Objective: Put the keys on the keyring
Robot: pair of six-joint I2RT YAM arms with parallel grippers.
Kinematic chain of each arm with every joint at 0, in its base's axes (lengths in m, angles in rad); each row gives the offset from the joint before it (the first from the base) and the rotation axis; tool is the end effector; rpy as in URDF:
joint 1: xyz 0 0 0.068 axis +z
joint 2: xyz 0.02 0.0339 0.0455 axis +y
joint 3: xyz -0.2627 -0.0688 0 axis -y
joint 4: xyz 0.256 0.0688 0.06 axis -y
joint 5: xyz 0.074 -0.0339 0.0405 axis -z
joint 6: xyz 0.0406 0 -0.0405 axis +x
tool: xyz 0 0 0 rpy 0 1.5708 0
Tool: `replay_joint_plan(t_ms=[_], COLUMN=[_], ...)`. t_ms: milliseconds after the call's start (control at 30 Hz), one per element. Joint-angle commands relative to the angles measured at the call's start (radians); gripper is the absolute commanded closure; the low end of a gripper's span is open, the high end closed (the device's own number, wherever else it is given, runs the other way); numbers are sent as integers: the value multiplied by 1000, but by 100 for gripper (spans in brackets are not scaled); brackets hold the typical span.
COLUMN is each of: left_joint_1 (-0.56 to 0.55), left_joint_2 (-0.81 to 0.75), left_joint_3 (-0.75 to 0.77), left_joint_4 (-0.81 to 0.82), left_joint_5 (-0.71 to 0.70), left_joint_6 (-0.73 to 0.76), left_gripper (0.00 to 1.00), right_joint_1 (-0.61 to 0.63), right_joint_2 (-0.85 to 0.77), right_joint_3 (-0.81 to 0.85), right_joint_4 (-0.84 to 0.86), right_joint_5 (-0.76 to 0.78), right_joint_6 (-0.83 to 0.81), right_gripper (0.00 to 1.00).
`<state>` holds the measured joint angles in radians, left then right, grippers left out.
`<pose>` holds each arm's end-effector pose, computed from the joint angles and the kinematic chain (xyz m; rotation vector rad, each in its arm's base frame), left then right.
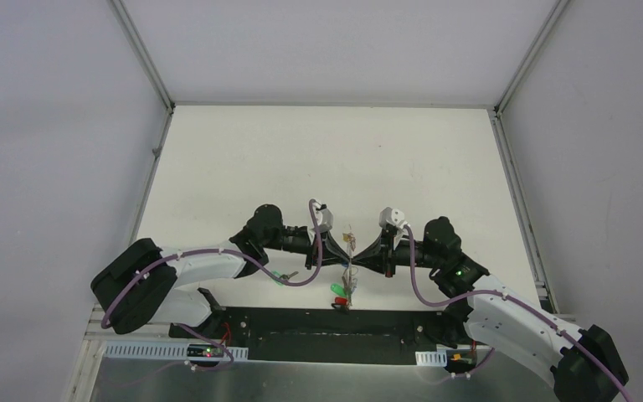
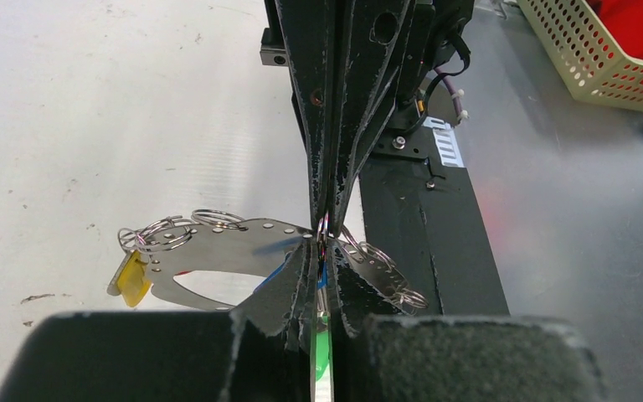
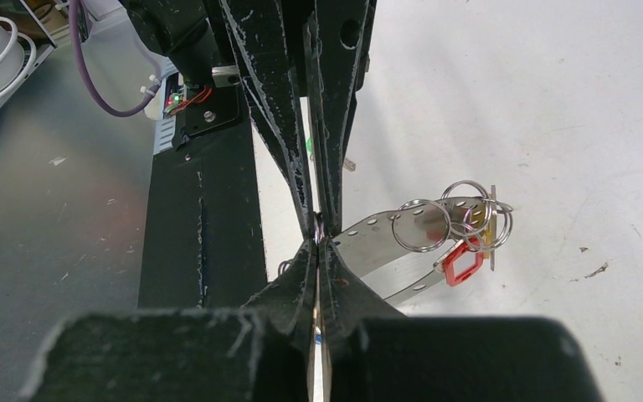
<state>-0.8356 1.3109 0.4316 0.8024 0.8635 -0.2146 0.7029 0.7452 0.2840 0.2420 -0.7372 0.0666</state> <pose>0.1529 -0.2151 0.2007 1.2112 1.3986 -1.4683 0.1231 0.1401 0.2088 -1.0995 1.5451 1.1937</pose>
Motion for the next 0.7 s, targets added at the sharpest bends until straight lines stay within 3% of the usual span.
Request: replay_joint_plan(t_ms=[0,267,367,467,667], left_joint_1=[-7,-7,-8,-7,-25], left_joint_2=[-63,-108,-132,-164,-216], left_joint_3=[42,62,100,157,314], left_joint_4=[-79,-159,-272,-446,-858], left_joint_5=[-33,-61,-61,-100,-146], left_joint_6=[74,87,87,181,385], left_gripper=[97,100,100,100,100], right_joint_1=[4,4,4,4,4], right_joint_2=[2,2,-6,-26,-61], right_joint_3=[35,34,32,36,54], right_joint_4=[33,37,36,26,-8], right_joint_5=[-10,13,30,35,64], right_joint_6=[-9,2,15,21,12], right_gripper=[100,100,78,57,42])
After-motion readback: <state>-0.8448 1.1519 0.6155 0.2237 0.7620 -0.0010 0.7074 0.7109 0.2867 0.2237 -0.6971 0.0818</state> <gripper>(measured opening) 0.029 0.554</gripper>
